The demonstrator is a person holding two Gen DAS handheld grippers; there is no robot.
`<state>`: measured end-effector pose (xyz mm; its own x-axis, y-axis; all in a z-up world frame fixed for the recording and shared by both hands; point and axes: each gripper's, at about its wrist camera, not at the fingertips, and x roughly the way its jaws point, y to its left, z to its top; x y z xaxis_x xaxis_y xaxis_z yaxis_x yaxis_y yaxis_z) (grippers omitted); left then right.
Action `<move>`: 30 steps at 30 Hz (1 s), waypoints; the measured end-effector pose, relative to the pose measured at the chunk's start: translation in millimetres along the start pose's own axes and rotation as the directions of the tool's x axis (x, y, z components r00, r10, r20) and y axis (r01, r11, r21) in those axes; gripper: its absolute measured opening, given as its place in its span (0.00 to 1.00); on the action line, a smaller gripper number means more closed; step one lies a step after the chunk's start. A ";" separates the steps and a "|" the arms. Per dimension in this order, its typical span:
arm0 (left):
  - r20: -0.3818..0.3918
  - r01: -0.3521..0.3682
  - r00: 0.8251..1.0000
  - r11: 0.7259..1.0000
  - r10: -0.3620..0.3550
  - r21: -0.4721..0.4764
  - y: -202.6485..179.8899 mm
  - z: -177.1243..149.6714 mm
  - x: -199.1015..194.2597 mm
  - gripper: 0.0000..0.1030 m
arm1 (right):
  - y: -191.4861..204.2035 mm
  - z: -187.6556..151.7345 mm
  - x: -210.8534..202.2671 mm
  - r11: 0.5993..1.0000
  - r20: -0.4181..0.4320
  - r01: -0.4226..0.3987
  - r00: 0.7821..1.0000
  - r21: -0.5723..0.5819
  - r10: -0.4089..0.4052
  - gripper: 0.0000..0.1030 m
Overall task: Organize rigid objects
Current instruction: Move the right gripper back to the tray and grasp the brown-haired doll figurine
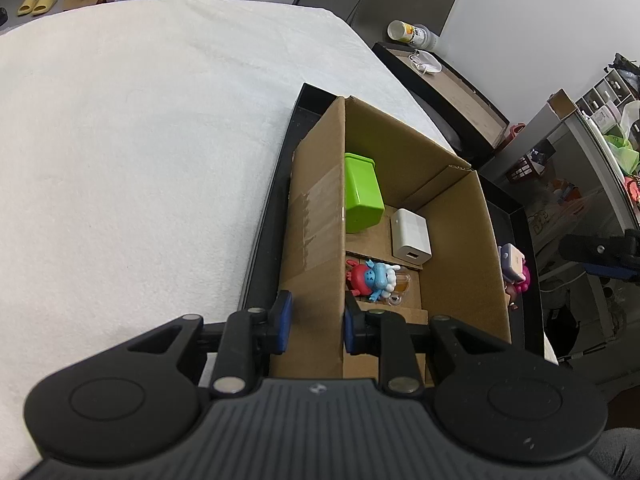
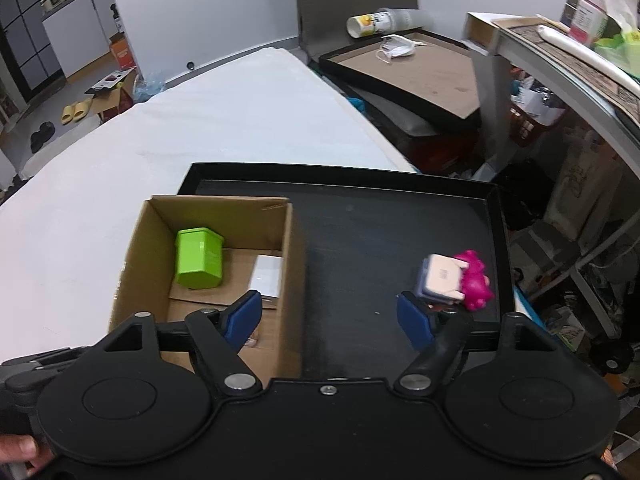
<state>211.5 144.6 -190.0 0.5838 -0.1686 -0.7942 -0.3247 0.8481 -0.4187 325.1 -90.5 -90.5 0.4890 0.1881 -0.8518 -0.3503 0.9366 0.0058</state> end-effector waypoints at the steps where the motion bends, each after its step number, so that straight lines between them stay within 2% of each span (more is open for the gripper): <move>1: 0.000 0.000 1.000 1.000 0.000 0.000 0.1 0.2 -0.4 0.23 | -4.2 -0.8 -0.9 1.000 0.002 0.002 1.000 0.006 -0.002 0.76; 3: 0.002 0.001 1.000 1.000 -0.001 -0.002 0.2 0.5 -1.1 0.23 | -12.3 -2.8 -3.0 1.000 0.010 0.006 1.000 0.012 -0.006 0.83; 11: 0.003 -0.008 1.000 1.000 0.008 0.004 -1.2 0.4 -1.0 0.22 | -43.8 -6.3 -13.9 0.999 0.070 -0.002 0.998 0.043 -0.001 0.93; 15: 0.004 -0.013 1.000 1.000 0.013 0.007 -2.5 1.0 -0.9 0.22 | -68.1 -6.8 -12.3 0.995 0.089 -0.008 0.996 0.102 -0.001 0.93; 22: 0.004 -0.014 1.000 1.000 0.014 0.009 -2.6 1.1 -1.2 0.22 | -95.3 -12.8 0.1 0.989 0.080 0.052 0.995 0.141 -0.063 0.93; 30: 0.005 -0.016 1.000 1.000 0.016 0.009 -2.6 1.0 -1.0 0.22 | -119.6 -22.9 20.3 0.977 0.072 0.042 0.996 0.210 -0.058 0.93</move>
<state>212.5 143.1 -187.7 0.5821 -0.1523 -0.7987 -0.3272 0.8554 -0.4015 358.6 -205.4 -120.4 0.5644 0.1542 -0.8110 -0.1537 0.9848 0.0803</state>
